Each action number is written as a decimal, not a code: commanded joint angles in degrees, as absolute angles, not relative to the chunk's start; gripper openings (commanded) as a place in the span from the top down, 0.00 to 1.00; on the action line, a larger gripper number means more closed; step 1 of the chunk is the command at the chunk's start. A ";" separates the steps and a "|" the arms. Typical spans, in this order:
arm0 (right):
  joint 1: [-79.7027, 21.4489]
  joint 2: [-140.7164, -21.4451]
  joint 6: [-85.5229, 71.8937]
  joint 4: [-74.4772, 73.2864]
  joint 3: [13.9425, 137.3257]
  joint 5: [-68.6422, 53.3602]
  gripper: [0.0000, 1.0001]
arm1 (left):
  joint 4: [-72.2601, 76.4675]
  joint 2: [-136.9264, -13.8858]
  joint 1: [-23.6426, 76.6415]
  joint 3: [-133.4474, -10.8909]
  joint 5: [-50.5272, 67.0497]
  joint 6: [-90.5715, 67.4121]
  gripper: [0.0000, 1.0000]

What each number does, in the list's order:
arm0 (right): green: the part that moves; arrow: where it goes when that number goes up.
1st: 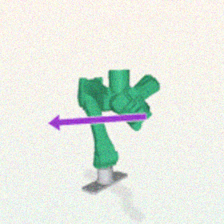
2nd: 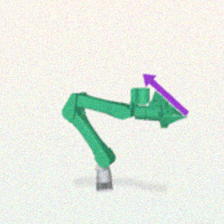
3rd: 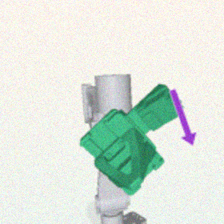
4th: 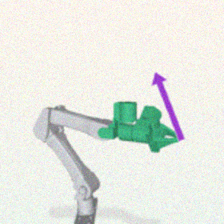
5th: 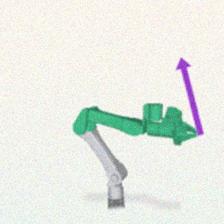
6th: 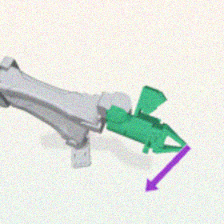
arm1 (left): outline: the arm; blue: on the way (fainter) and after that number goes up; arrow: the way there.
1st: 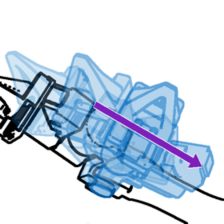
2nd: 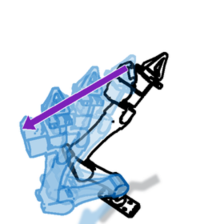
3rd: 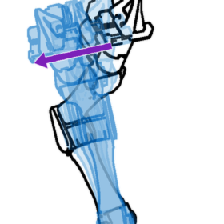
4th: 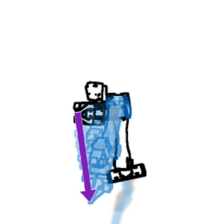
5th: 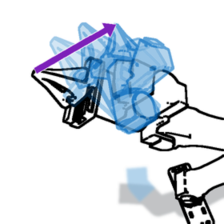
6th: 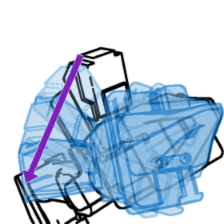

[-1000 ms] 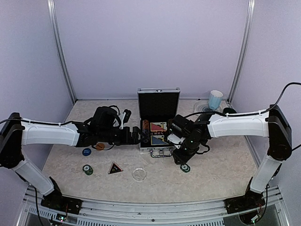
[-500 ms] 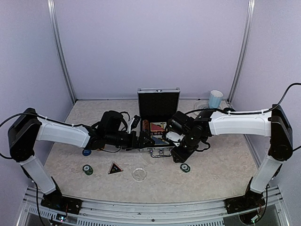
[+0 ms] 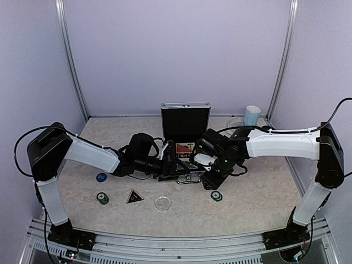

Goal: Pack up texas hold em set
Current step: Pass from the right arm to the left

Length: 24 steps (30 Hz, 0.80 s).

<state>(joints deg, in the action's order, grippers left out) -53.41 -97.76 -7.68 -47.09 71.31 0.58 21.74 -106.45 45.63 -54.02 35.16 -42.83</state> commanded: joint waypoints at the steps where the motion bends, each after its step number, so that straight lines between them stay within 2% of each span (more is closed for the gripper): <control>1: -54.05 -94.53 -5.72 -48.32 72.76 0.11 1.00 | 24.96 -108.10 47.07 -57.14 38.75 -43.56 0.01; 24: -54.32 -92.20 -4.59 -48.09 71.94 -2.35 1.00 | 35.57 -118.77 50.33 -64.03 50.17 -48.06 0.01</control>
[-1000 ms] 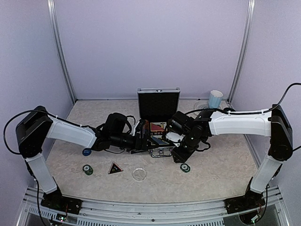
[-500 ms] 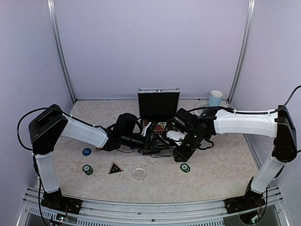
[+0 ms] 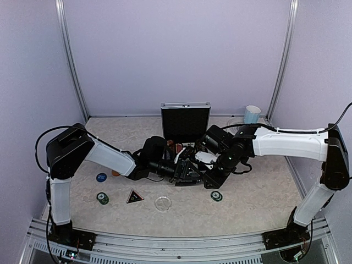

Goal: Pack up texas hold em set
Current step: Pass from the right arm to the left

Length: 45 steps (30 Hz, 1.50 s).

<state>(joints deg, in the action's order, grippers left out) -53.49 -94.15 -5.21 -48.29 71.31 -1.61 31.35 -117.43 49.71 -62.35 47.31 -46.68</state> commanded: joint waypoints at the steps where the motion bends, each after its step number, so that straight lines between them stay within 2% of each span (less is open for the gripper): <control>1: -54.32 -92.27 -4.53 -48.08 71.97 -2.37 1.00 | 35.54 -119.14 50.48 -64.40 50.38 -48.11 0.01; 19: -55.02 -92.05 -3.61 -46.93 71.06 -3.13 1.00 | 37.13 -122.73 51.06 -68.46 51.95 -50.63 0.01; 45: -55.11 -88.97 -1.08 -46.97 67.07 -5.20 1.00 | 44.29 -121.04 48.69 -63.58 52.21 -56.42 0.01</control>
